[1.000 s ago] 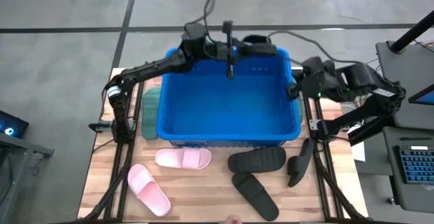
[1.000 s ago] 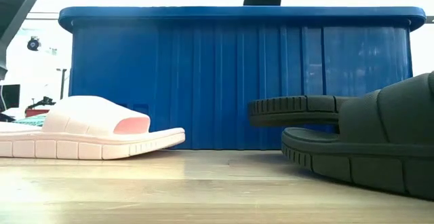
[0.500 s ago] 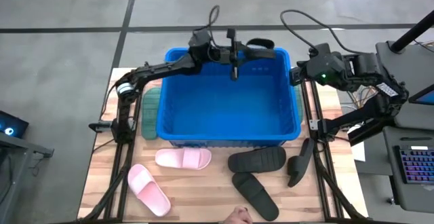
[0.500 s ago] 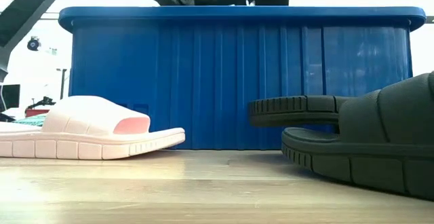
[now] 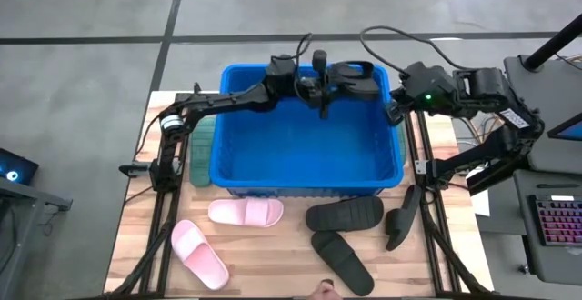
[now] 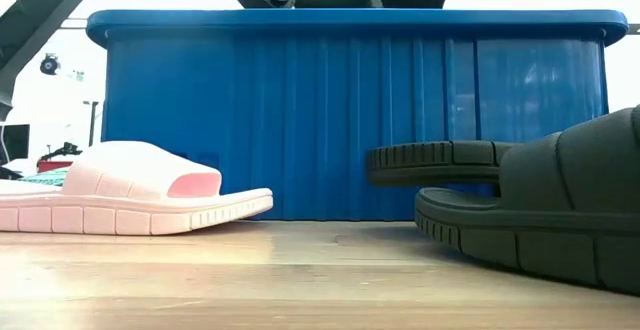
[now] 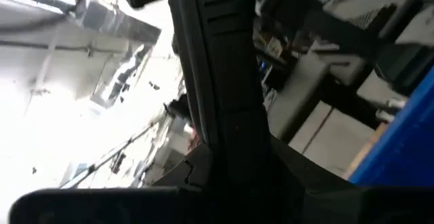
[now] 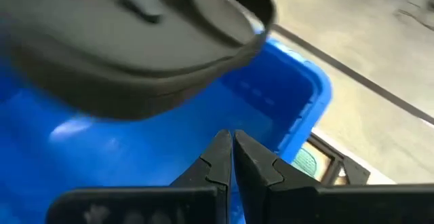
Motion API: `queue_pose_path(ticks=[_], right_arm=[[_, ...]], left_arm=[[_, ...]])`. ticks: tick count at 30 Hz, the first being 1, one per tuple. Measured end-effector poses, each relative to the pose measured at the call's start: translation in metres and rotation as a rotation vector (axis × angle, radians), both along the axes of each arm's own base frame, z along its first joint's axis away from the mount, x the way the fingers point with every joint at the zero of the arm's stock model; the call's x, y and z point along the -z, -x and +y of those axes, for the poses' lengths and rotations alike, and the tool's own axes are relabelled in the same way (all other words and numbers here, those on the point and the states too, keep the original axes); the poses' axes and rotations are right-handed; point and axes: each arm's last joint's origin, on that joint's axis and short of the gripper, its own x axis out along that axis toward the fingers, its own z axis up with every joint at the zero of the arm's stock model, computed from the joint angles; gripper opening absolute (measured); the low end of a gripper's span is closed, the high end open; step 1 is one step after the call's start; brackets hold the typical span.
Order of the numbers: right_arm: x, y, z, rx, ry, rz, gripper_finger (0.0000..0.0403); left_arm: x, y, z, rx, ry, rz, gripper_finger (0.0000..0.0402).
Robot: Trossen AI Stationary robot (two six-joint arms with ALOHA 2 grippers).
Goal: Pick and place slides into bin
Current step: Put the black slipper into the blue bin
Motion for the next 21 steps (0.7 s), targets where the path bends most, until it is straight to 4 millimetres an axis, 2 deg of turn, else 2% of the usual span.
queue_pose_path(ticks=[10, 21], right_arm=[[-0.020, 0.023, 0.008, -0.226, -0.056, -0.068, 0.0008], [-0.021, 0.026, 0.009, -0.190, -0.115, -0.119, 0.0009]], left_arm=[[0.023, -0.003, 0.000, 0.017, 0.021, 0.050, 0.0068], [0.049, -0.020, -0.002, 0.086, 0.016, -0.005, 0.0068]])
